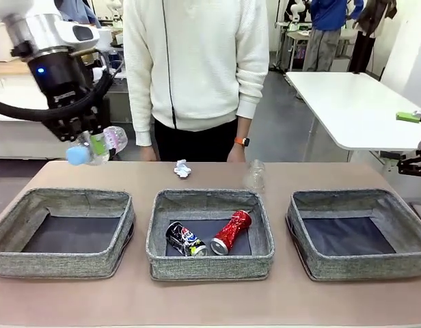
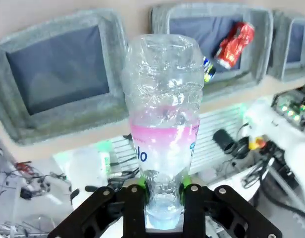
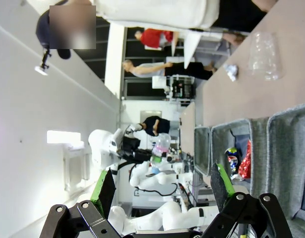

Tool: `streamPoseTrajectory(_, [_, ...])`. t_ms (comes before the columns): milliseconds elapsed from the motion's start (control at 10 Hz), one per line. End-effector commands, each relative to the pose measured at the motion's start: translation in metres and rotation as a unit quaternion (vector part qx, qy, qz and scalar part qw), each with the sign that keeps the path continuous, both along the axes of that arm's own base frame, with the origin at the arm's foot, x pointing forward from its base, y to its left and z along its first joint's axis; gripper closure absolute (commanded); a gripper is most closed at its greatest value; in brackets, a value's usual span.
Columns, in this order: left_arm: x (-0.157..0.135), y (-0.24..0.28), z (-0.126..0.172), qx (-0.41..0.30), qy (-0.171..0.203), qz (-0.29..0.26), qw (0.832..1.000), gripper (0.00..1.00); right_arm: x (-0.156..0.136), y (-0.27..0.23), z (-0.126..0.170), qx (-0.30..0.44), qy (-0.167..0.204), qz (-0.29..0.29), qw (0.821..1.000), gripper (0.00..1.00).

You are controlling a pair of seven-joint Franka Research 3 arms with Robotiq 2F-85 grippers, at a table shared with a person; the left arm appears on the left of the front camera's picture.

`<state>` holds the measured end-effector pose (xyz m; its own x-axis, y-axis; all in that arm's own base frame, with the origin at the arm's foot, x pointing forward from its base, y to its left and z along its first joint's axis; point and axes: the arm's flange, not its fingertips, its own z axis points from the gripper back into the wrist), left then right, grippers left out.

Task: Sort the waste into the appropriate baskets.
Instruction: Pick up the waste item pointed out by the person.

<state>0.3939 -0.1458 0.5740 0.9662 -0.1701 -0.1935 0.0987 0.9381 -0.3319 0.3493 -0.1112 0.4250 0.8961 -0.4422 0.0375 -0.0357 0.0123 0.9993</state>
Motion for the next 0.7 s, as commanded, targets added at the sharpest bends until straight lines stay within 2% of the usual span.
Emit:
streamPoseTrajectory(0, [0.022,0.003,0.002,-0.008,-0.006,0.024,1.000,1.00,0.001,0.001,0.001,0.005,-0.014,-0.001,1.000,0.00])
streamPoseTrajectory(300, [0.022,0.003,0.002,-0.008,-0.006,0.024,1.000,1.00,0.001,0.001,0.001,0.005,-0.014,-0.001,1.000,0.00])
streamPoseTrajectory(400, [0.014,0.005,-0.002,-0.001,-0.003,0.014,1.000,0.78,0.001,0.001,0.001,0.005,-0.014,-0.001,1.000,0.00])
streamPoseTrajectory(500, [0.006,-0.028,0.015,0.046,-0.048,0.035,0.997,0.78,0.001,0.001,0.001,0.005,-0.014,-0.001,1.000,0.00])
streamPoseTrajectory(600, [-0.005,-0.063,0.045,0.070,-0.078,0.055,0.993,0.78,0.001,0.001,0.001,0.005,-0.014,-0.001,1.000,0.00])
